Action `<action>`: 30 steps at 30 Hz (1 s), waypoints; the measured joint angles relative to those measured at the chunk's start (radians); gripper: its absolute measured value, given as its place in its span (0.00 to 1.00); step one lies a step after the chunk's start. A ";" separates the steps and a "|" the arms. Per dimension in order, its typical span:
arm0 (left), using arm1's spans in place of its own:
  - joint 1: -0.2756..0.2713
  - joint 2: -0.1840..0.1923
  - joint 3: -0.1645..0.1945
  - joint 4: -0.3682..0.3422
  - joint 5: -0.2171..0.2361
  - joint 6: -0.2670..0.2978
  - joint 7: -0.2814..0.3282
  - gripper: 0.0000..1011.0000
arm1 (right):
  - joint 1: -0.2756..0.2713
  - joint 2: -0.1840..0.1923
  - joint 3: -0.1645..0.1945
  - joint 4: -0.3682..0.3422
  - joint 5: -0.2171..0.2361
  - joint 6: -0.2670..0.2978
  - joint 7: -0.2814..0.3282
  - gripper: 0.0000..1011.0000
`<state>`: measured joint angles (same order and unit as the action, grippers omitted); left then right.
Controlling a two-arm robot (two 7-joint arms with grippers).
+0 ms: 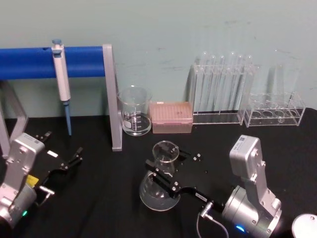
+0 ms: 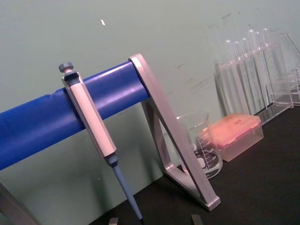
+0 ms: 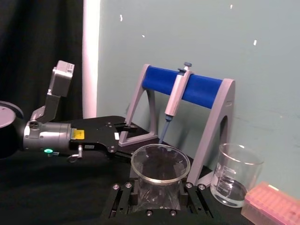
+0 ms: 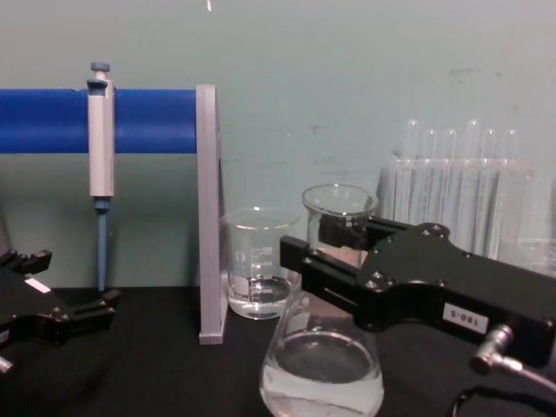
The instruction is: Grasp the erlenmeyer flask with one hand, shake it three times, then place it back.
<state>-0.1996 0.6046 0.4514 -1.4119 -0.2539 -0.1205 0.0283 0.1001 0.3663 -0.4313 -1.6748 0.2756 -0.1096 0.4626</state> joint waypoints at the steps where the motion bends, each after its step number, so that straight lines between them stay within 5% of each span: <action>1: 0.000 0.000 0.000 0.000 0.000 0.000 0.000 0.99 | 0.000 0.000 0.000 0.000 0.000 0.000 -0.004 0.45; 12: 0.000 0.000 0.000 0.000 0.000 0.000 0.000 0.99 | 0.000 -0.017 0.030 0.014 -0.015 0.000 -0.070 0.45; 30: 0.000 0.000 0.000 0.000 0.000 0.000 0.000 0.99 | 0.009 -0.068 0.141 0.062 -0.071 0.051 -0.205 0.45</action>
<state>-0.1995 0.6047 0.4514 -1.4119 -0.2539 -0.1205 0.0283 0.1092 0.2985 -0.2900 -1.6133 0.2045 -0.0584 0.2572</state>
